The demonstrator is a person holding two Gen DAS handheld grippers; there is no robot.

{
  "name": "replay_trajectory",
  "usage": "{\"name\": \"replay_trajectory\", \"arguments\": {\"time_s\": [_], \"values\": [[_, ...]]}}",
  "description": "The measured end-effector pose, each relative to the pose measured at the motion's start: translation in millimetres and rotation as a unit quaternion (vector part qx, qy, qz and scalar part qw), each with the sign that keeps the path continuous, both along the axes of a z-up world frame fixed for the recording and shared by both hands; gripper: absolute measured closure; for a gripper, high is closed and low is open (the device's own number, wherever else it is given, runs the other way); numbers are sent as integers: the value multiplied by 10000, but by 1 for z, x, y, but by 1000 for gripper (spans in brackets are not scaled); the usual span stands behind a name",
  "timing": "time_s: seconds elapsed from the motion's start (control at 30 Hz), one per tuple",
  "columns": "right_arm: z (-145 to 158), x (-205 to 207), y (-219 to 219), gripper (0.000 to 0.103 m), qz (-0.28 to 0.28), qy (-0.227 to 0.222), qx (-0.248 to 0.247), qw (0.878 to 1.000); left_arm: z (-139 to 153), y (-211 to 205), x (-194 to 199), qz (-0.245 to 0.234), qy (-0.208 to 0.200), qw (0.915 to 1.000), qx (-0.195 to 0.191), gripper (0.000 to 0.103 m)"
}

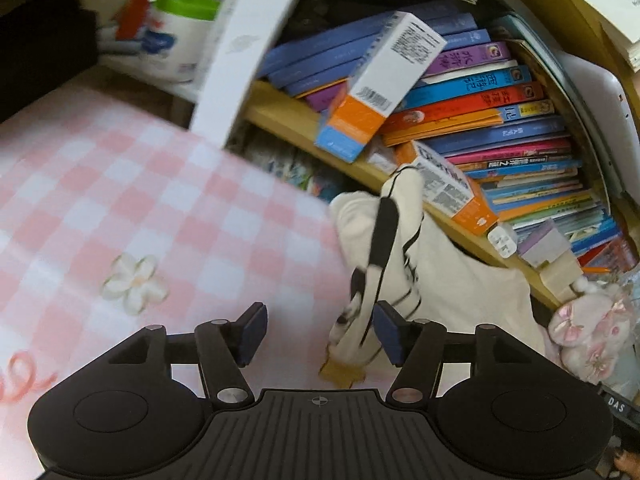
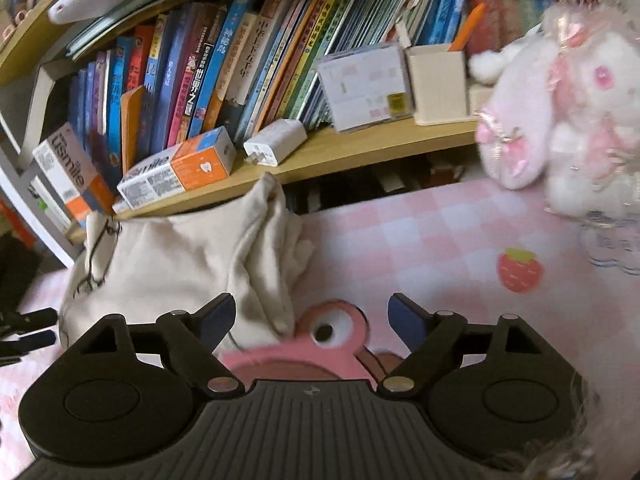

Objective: Fold clothes

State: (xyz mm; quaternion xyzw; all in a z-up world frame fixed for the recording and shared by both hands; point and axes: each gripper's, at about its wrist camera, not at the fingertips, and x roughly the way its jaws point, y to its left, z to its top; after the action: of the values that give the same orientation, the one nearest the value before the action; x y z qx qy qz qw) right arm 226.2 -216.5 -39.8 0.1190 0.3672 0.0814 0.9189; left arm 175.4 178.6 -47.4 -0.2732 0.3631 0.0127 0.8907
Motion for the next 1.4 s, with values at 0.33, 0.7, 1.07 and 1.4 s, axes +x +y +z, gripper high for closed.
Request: {"name": "replay_trajectory", "arguments": {"time_s": [0.33,0.7,1.07,1.4], "values": [[7,-55,2,20,55,-67,-47,10000,12,-13,-52,-17,-111,9999,55,43],[19,-107,12,17,238,4,-268,9994,27,-43,-94,-32,14,9984,568,41],[30,-151,26,9,132,-416,-690,9967,47,-84,-123,-280,-196,9927,1157,25],[23,-180,34,2,52,-477,-968,9941,40,-116,-146,-441,-220,9802,1919,17]]}}
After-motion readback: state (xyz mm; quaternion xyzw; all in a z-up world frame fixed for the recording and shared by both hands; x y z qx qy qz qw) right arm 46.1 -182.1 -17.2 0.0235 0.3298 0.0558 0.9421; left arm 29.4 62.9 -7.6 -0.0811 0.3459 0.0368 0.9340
